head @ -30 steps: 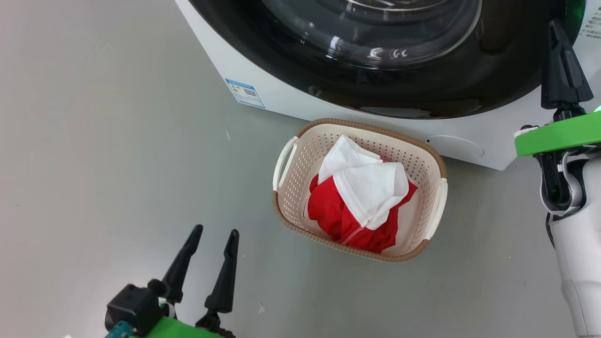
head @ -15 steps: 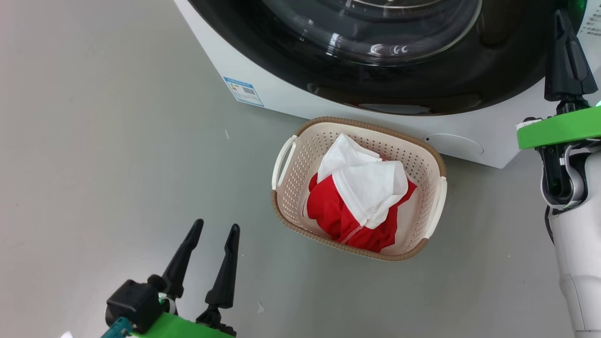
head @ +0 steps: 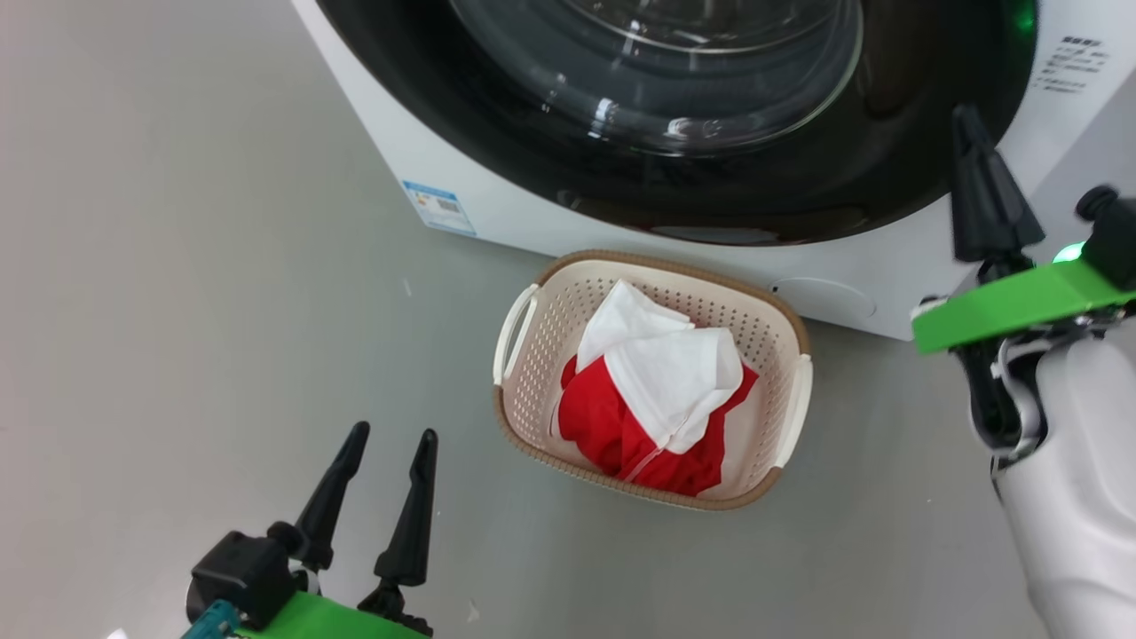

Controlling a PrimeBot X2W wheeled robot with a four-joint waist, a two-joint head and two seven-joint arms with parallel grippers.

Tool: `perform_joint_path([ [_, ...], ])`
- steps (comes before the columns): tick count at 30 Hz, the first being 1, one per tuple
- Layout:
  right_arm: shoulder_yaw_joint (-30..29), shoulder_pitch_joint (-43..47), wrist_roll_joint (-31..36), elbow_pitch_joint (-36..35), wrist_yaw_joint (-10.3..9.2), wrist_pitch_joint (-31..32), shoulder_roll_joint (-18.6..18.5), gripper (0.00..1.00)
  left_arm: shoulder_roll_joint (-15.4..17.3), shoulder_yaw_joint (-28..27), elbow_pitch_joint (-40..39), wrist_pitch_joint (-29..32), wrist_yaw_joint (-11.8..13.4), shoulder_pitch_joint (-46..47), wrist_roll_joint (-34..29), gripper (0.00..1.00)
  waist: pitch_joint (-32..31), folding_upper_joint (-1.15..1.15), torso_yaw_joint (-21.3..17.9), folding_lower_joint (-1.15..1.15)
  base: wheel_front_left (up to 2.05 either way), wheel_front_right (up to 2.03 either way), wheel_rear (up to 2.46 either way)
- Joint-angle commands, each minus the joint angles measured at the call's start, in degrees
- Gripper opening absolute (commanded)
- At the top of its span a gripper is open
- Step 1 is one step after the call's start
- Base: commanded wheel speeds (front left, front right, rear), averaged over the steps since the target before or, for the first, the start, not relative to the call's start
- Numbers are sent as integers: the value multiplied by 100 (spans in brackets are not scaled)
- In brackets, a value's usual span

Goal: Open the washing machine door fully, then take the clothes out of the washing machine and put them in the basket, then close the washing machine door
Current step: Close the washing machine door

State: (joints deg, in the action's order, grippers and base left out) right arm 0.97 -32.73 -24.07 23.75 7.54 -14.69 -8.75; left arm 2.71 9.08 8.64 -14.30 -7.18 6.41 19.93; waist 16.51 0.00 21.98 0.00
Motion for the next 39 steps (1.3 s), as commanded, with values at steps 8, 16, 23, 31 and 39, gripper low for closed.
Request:
perform_joint_path([
  [8,352,661,-18,-259,-5,-31,90,100,288,-356,4,-70,-31,-47,-17,100,-368,0,-400,0,0,0,0],
  [16,487,1154,-4,-325,-5,-31,53,100,421,-481,94,-70,-31,-73,-68,100,-564,0,-754,0,0,0,0],
  [23,447,1639,-21,-443,-5,-31,28,100,509,-630,142,-70,-31,-157,-127,100,-766,0,-1106,0,0,0,0],
  [31,386,2089,-28,-545,-5,-31,53,100,577,-794,165,-70,-31,-307,-154,100,-955,0,-1480,0,0,0,0],
  [39,281,2480,-34,-590,-5,-31,85,100,615,-952,215,-70,-31,-433,-199,100,-1162,0,-1757,0,0,0,0],
])
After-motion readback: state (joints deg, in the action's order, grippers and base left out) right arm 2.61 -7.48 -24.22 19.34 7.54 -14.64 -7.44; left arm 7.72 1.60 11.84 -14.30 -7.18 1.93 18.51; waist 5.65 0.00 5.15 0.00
